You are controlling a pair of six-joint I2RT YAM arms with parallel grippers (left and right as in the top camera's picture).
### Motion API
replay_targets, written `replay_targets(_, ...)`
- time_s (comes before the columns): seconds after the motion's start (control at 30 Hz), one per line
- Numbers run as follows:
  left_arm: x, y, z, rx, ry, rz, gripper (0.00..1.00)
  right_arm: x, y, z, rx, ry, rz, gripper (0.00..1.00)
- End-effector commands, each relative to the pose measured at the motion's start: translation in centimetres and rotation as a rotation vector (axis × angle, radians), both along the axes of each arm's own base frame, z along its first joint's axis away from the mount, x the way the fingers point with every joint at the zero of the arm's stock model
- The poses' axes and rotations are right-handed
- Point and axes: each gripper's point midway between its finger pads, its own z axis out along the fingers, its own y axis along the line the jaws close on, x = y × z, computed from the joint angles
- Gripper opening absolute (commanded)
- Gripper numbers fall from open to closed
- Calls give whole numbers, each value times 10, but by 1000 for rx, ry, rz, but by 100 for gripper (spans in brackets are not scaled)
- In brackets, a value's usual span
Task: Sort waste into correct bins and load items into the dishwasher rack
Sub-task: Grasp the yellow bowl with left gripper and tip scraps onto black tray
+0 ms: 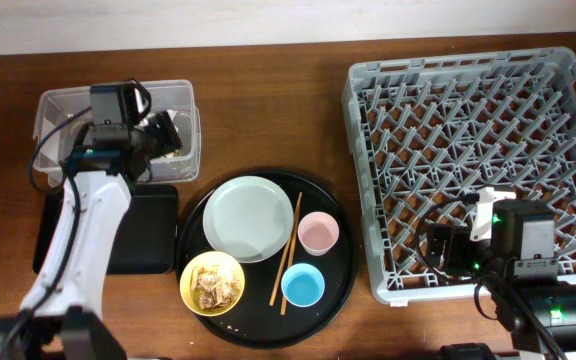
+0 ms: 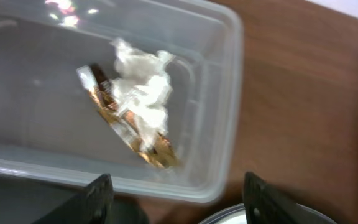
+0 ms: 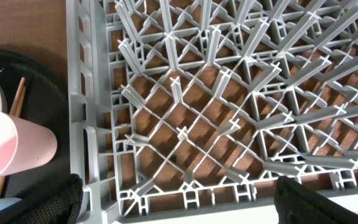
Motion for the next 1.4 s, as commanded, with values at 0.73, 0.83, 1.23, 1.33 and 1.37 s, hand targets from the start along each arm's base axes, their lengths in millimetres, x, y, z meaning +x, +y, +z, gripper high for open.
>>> replay_targets(0.73,-227,-137,-154,79,609,-343,11,-1,0,3,11,-3,-8,99)
replay_targets(0.83,-229,-137,-154,79,617,-343,0,-2,0,3,10,-2,-8,99)
replay_targets(1.23,-127,-78,-6,-264,295,-483,0,-2,0,3,10,-1,-8,99)
replay_targets(1.33,-112,-47,3,-510,182,-502,0,-2,0,3,11,-1,-8,99)
replay_targets(1.37,-105,-33,-3,-596,165,-482,0,-2,0,3,10,-1,-8,99)
